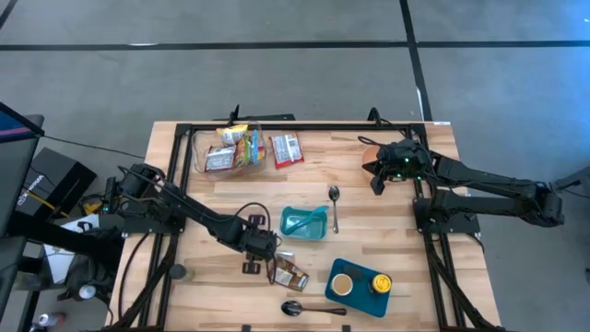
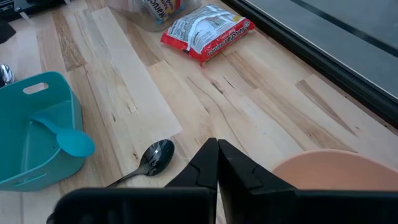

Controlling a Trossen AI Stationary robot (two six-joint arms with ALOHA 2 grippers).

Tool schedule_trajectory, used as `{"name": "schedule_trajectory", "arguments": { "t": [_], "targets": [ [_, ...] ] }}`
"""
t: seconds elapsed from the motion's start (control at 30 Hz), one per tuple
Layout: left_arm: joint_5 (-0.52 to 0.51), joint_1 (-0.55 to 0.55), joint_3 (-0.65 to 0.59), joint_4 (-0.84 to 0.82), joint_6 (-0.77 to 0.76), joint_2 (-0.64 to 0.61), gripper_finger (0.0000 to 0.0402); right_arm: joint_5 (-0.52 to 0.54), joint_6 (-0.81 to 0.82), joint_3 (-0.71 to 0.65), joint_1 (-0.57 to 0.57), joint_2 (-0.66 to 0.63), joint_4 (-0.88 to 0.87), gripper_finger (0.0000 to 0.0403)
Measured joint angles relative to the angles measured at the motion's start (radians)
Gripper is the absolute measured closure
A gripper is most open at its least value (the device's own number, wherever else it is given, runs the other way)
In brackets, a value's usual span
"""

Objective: Pick & Place Food Item
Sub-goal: Put the silver tablespoon into the green bin

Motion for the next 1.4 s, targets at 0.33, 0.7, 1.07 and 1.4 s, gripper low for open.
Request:
{"name": "schedule_trajectory", "arguments": {
  "t": [0.33, 0.7, 1.07, 1.4],
  "targets": [
    [0.009, 0.0, -0.007, -0.01, -0.001, 0.011, 0.0301, 0.0, 0.0, 0.0, 0.0, 0.0, 0.0, 0.0403],
    [0.035, 0.0, -0.005, -0.011, -0.002, 0.017, 0.0319, 0.0, 0.0, 0.0, 0.0, 0.0, 0.0, 0.0403],
    [0.036, 0.0, -0.006, -0.011, -0.003, 0.016, 0.0377, 0.0, 0.0, 0.0, 0.0, 0.0, -0.001, 0.0403],
    [0.035, 0.0, -0.006, -0.01, -0.003, 0.016, 0.0377, 0.0, 0.0, 0.0, 0.0, 0.0, -0.001, 0.0403]
  ]
}}
